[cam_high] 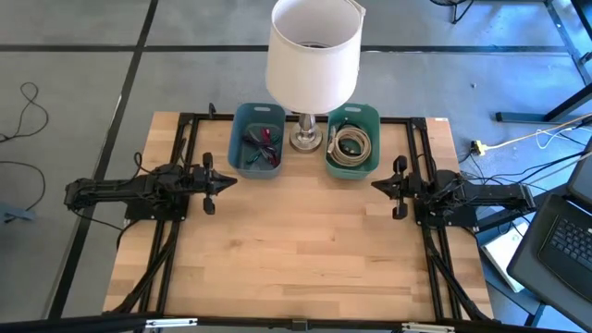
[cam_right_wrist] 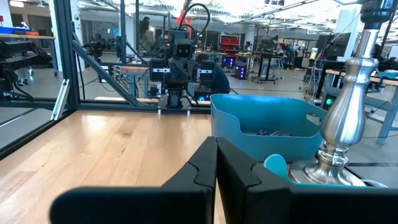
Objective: Pick & Place USB Port
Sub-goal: Return to Home Position
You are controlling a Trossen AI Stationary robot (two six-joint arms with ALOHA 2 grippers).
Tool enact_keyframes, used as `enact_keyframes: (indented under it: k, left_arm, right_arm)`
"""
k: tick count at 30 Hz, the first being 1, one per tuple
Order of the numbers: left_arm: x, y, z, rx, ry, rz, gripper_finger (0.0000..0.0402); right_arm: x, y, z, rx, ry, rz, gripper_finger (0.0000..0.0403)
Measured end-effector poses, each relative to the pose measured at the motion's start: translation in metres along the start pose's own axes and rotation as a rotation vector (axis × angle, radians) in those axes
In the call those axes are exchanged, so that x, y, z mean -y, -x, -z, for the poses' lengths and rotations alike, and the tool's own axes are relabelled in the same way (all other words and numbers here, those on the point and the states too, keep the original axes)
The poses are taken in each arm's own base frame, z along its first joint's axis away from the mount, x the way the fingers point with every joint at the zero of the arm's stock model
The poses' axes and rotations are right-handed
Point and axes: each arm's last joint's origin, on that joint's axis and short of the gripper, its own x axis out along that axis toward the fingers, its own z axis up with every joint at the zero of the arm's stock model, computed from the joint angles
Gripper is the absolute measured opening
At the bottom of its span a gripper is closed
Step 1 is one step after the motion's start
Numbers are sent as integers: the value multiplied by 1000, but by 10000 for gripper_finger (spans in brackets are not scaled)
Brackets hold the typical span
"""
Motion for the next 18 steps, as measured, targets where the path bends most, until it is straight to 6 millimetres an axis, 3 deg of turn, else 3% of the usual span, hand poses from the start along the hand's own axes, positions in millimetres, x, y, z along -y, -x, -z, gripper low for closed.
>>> enact_keyframes:
  k: [18]
  left_arm:
    - [0,0,0,0,0,0,9]
  right_arm:
    - [0,0,0,0,0,0,10]
